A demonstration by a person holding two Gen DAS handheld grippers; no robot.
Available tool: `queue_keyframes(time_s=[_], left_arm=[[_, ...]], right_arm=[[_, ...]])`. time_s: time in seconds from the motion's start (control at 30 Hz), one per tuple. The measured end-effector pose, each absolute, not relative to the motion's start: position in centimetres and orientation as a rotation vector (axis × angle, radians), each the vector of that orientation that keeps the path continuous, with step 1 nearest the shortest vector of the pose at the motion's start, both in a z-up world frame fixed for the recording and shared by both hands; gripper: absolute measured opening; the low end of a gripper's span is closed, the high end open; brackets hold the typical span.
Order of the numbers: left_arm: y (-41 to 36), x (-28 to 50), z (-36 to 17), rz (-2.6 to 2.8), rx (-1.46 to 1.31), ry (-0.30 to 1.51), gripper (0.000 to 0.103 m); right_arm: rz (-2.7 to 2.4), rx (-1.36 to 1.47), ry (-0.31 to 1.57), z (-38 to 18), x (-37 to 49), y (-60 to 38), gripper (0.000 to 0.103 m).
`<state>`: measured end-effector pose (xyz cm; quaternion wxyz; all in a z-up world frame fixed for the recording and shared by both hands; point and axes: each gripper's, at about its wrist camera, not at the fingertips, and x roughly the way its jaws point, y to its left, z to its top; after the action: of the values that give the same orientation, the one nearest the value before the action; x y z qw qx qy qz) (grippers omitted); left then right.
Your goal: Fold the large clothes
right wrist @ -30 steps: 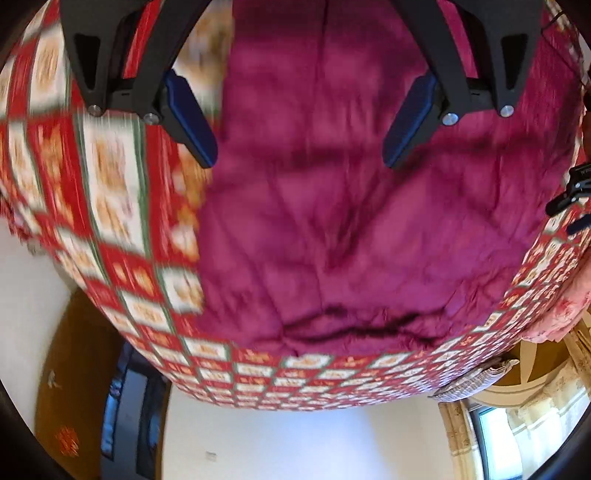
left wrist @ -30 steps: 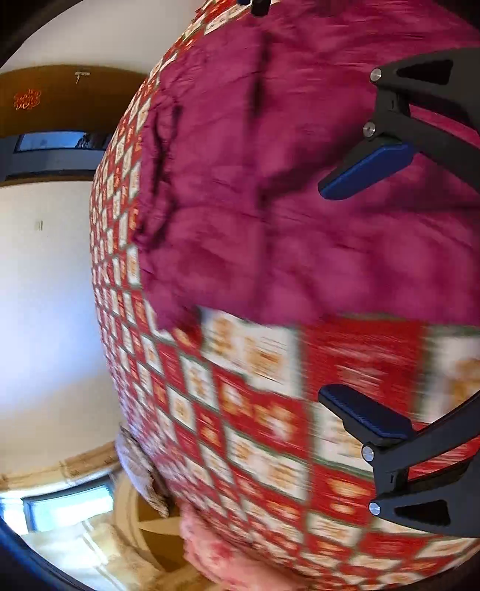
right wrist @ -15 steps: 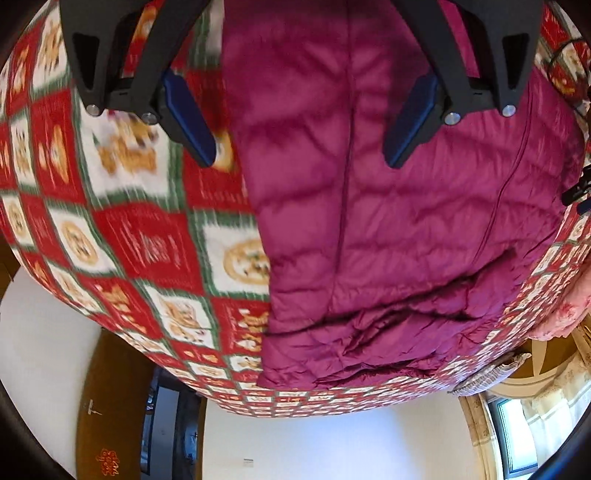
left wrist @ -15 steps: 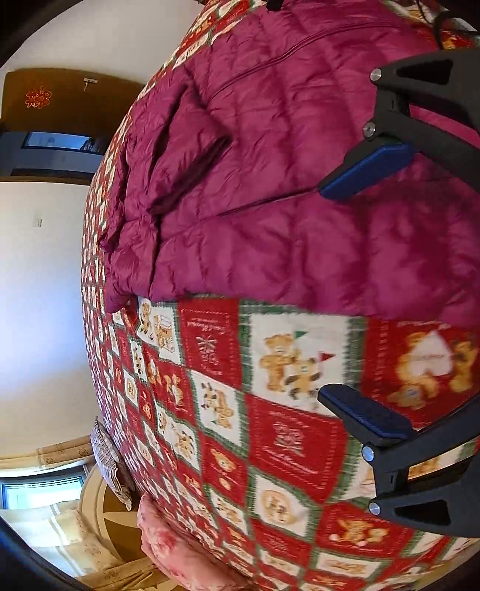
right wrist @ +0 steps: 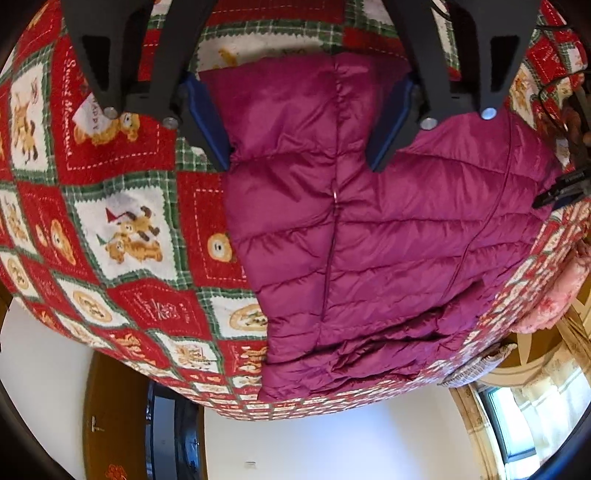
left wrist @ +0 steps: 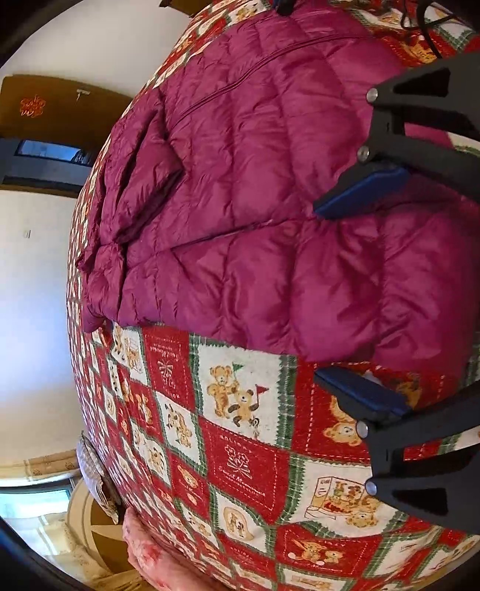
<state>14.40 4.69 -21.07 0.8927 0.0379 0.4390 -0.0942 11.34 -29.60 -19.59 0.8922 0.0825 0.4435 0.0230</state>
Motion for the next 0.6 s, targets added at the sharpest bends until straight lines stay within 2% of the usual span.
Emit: queue_keyframes(time_s=[0.07, 0.1, 0.13, 0.17, 0.2, 0.23, 0.6], left_arm=[[4.5, 14.0, -21.0, -0.212, 0.080, 0.908, 0.068], [4.3, 13.8, -20.9, -0.220, 0.084, 0.905, 0.057], [4.1, 13.6, -20.9, -0.233, 0.094, 0.899, 0.037], [3.9, 13.4, -20.8, -0.250, 0.104, 0.894, 0.025], [3.6, 13.2, -20.5, -0.273, 0.112, 0.892, 0.017], [3.4, 12.9, -20.2, -0.280, 0.120, 0.884, 0.012], [4.8, 7.9, -10.5, -0.358, 0.075, 0.654, 0.007]], right_arm=[[0.058, 0.197, 0.920, -19.8, 11.4, -29.8, 0.073], [0.061, 0.199, 0.920, -19.9, 11.4, -29.8, 0.066], [0.068, 0.196, 0.918, -20.0, 11.3, -29.8, 0.049], [0.084, 0.190, 0.916, -19.8, 11.1, -29.6, 0.038], [0.117, 0.204, 0.914, -19.5, 11.0, -29.6, 0.021], [0.136, 0.219, 0.909, -19.3, 10.9, -29.5, 0.016], [0.187, 0.217, 0.739, -12.3, 6.2, -29.3, 0.010]])
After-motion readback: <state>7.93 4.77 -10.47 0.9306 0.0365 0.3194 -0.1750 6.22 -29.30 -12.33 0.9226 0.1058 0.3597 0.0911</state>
